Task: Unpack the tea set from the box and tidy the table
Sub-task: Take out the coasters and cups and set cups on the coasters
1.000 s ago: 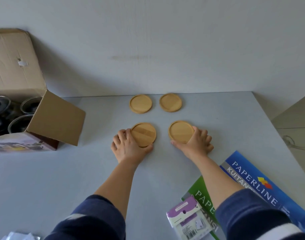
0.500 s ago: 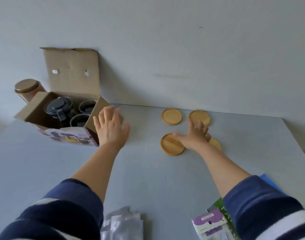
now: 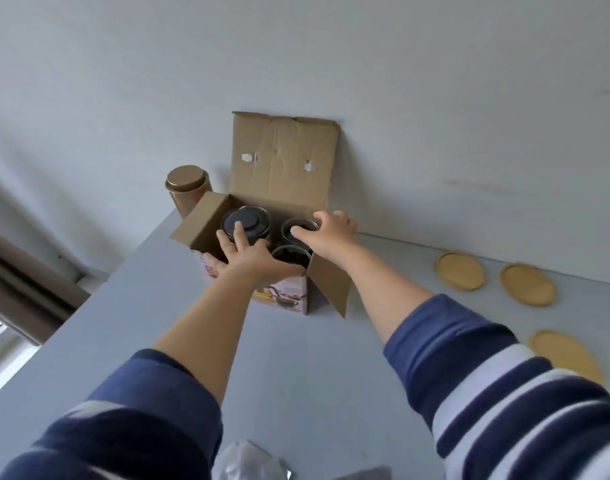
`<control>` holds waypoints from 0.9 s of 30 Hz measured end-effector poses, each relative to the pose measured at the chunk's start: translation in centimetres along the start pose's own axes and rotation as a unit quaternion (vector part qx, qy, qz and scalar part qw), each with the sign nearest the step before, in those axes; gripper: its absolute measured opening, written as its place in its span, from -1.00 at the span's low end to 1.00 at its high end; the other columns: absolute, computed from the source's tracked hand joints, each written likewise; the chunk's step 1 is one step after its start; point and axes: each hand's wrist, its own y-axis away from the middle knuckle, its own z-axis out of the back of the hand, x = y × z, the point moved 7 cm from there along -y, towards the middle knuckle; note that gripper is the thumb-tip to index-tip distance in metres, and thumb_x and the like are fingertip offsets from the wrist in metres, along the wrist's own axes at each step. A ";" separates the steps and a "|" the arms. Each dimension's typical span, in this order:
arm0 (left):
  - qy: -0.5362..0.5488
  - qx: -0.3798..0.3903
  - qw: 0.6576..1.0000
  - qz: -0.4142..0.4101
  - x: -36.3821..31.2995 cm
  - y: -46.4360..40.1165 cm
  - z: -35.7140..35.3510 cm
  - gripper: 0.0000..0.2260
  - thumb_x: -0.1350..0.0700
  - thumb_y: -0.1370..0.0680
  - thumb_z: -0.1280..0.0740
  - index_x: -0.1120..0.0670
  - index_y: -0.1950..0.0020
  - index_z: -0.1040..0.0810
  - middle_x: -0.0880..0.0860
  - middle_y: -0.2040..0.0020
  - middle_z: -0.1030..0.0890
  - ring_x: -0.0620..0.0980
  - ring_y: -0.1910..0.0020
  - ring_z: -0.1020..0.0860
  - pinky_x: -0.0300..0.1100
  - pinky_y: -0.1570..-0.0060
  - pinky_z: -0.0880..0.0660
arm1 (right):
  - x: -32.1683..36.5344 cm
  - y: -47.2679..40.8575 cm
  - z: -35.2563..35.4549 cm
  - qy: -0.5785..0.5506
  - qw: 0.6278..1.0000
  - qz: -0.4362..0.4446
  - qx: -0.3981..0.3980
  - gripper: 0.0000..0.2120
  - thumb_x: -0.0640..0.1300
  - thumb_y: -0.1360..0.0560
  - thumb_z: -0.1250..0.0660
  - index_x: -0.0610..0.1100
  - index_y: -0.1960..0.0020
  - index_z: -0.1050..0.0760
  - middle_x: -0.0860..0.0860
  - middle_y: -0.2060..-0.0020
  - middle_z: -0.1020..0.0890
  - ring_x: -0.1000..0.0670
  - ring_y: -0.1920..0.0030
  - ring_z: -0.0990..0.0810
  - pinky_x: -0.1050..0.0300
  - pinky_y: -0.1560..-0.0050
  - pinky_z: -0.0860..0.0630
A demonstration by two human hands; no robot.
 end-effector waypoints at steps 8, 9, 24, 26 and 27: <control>-0.045 0.093 0.993 0.056 -0.9 -2.9 -1.1 -0.04 -0.30 -0.37 -0.39 0.00 -0.59 0.04 0.12 -0.50 0.49 0.29 -0.50 0.37 0.38 -0.43 0.16 | 1.4 -2.9 -1.9 0.297 0.947 -0.091 0.080 -0.02 0.49 -0.30 -0.19 -0.11 -0.51 -0.17 -0.14 -0.54 -0.05 -0.22 -0.53 0.10 -0.52 -0.31 0.28; -0.045 0.092 0.992 0.068 -0.9 -3.5 -1.4 0.00 -0.30 -0.35 -0.42 -0.02 -0.59 0.06 0.12 -0.49 0.51 0.31 -0.49 0.37 0.38 -0.43 0.14 | 1.4 -3.0 -2.0 0.305 0.943 -0.101 0.089 -0.01 0.49 -0.30 -0.19 -0.11 -0.52 -0.14 -0.15 -0.54 -0.02 -0.23 -0.53 0.12 -0.53 -0.30 0.29; -0.020 -0.050 0.998 -0.038 -0.6 -1.5 -0.6 -0.23 -0.38 -0.28 -0.36 -0.02 -0.38 -0.40 -0.05 -0.59 0.17 0.27 -0.54 0.24 0.47 -0.34 0.22 | 2.0 -1.5 1.1 0.108 0.991 -0.019 -0.078 -0.02 0.33 -0.22 -0.42 -0.19 -0.43 -0.17 -0.09 -0.37 -0.30 -0.17 -0.38 -0.28 -0.22 -0.30 -0.33; -0.042 -0.101 0.992 -0.064 -1.3 -0.8 0.6 -0.19 -0.41 -0.28 -0.33 0.00 -0.41 -0.36 -0.04 -0.59 0.03 0.23 -0.56 0.17 0.46 -0.32 0.23 | 1.7 -1.0 3.0 0.003 0.996 -0.020 -0.084 -0.02 0.28 -0.21 -0.45 -0.20 -0.42 -0.15 -0.09 -0.34 -0.34 -0.16 -0.33 -0.36 -0.16 -0.24 -0.42; -0.053 -0.127 0.987 -0.080 -1.8 -0.5 1.4 -0.18 -0.42 -0.29 -0.32 0.01 -0.42 -0.35 -0.02 -0.57 -0.08 0.19 -0.56 0.08 0.45 -0.34 0.20 | 1.3 -0.6 4.2 -0.065 0.994 -0.024 -0.089 -0.03 0.24 -0.21 -0.48 -0.20 -0.40 -0.15 -0.09 -0.31 -0.37 -0.14 -0.28 -0.41 -0.10 -0.20 -0.46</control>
